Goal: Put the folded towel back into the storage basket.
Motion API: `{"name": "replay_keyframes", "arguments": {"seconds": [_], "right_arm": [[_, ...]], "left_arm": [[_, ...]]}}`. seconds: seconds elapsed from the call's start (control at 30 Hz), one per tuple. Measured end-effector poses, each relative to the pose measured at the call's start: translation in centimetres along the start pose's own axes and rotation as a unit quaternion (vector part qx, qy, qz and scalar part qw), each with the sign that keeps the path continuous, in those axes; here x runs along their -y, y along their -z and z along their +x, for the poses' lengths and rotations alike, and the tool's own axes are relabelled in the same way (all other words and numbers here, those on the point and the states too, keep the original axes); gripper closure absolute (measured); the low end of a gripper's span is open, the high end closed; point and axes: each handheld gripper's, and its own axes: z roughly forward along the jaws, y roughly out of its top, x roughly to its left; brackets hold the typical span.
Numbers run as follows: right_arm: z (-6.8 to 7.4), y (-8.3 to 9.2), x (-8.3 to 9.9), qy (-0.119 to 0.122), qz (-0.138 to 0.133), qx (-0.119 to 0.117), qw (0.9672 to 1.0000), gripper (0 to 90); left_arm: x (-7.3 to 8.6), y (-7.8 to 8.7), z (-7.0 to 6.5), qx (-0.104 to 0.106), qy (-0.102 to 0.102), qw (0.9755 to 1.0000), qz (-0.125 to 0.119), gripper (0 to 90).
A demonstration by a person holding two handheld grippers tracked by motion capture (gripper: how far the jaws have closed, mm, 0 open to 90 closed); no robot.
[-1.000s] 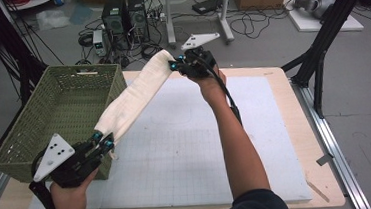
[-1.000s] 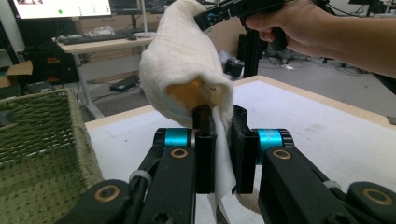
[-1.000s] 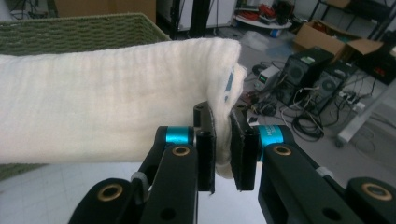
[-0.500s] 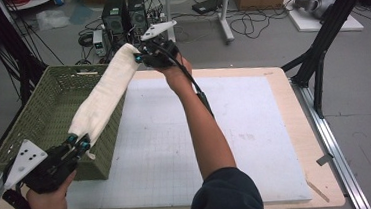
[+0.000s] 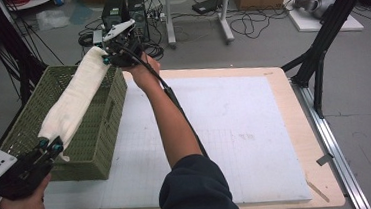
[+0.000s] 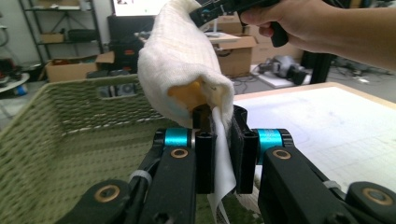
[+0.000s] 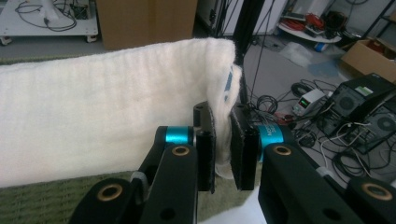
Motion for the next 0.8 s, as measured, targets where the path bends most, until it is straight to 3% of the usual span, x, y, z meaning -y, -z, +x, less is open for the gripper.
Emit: {"name": "replay_keyframes", "arguments": {"seconds": [0.37,0.5,0.53,0.63,0.73,0.8], "right_arm": [[1.2,-3.8,-0.7,0.003,0.016,-0.006,0.9998,82.0],[1.7,-4.8,-0.6,0.008,0.02,-0.003,0.9998,80.7],[1.7,-5.0,-0.6,0.009,0.023,-0.001,0.9997,78.2],[1.8,-5.6,-0.4,-0.003,0.025,0.01,0.9996,56.1],[1.8,-5.4,-0.3,-0.005,0.027,0.008,0.9996,52.1],[1.6,-4.9,-0.3,-0.005,0.025,0.008,0.9996,51.4]], "left_arm": [[0.4,0.3,1.1,-0.029,0.002,0.9994,0.017,82.1],[0.6,0.1,1.5,-0.048,0.004,0.9981,0.037,81.2],[0.7,0.0,1.7,-0.054,0.007,0.9974,0.046,77.6],[0.4,0.1,1.9,-0.073,0.016,0.9964,0.042,47.2],[-0.1,0.5,1.9,-0.077,0.017,0.9964,0.031,38.5],[-0.2,0.6,1.9,-0.072,0.021,0.9969,0.023,38.4]]}}
